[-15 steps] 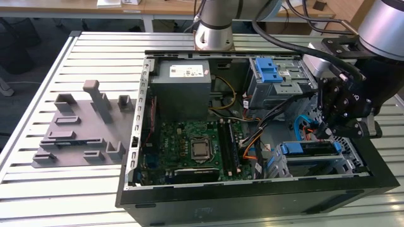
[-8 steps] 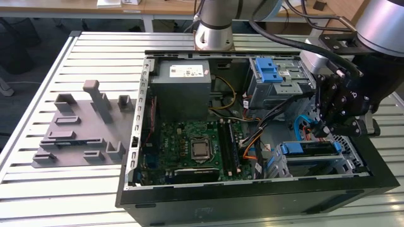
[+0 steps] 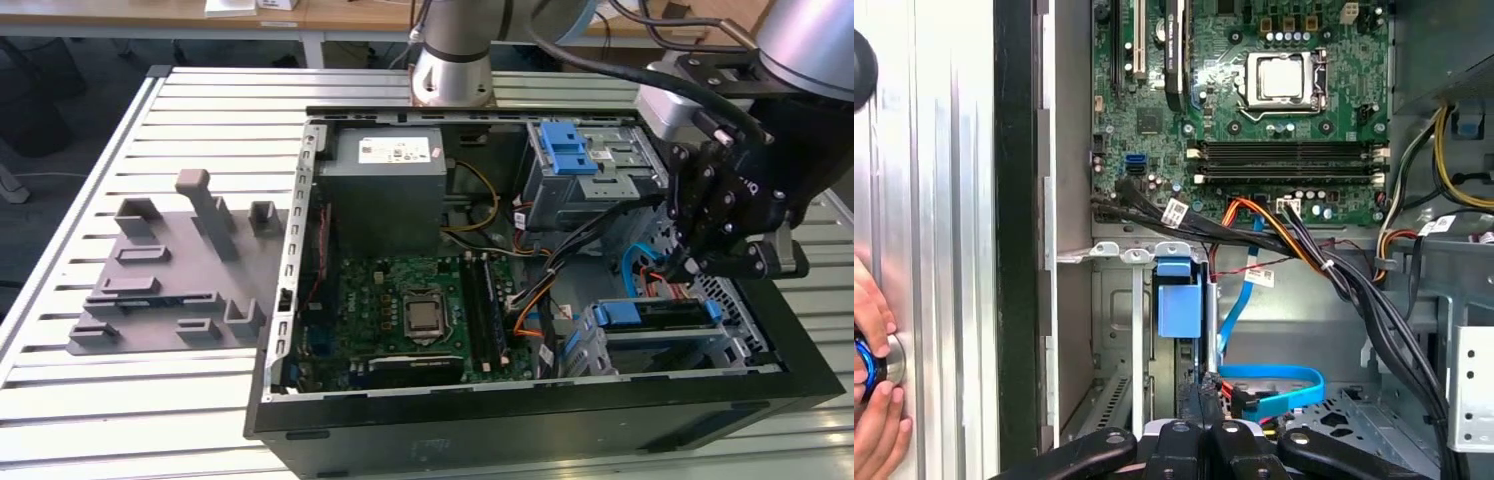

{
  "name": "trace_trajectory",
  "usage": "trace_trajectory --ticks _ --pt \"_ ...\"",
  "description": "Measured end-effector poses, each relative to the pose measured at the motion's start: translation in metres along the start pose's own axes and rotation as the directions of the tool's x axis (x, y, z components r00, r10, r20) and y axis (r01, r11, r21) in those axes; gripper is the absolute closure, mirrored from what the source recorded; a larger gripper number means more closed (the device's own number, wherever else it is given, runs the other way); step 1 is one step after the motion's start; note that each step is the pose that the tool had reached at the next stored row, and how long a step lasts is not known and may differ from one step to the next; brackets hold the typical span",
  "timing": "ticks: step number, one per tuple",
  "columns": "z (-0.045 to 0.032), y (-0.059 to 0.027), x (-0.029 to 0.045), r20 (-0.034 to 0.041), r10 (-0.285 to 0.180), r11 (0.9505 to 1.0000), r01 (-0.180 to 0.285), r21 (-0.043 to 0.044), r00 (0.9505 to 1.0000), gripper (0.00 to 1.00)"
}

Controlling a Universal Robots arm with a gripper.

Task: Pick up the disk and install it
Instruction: 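Insert the second disk wire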

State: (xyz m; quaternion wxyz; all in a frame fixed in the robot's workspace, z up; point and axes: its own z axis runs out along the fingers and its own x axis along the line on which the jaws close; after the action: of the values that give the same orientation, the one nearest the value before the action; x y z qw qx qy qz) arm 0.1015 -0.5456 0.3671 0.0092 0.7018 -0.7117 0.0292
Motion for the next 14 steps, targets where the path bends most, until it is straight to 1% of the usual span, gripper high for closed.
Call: trace_trajectory --ticks 5,14 --pt "-0.0040 0.0011 -0.0025 -0.0001 0.000 1.0000 0.000 0.0000 1.0000 0.89" --pt "-0.0044 0.0031 -0.0060 -0.0001 0.000 1.0000 0.000 0.0000 1.0000 0.89"
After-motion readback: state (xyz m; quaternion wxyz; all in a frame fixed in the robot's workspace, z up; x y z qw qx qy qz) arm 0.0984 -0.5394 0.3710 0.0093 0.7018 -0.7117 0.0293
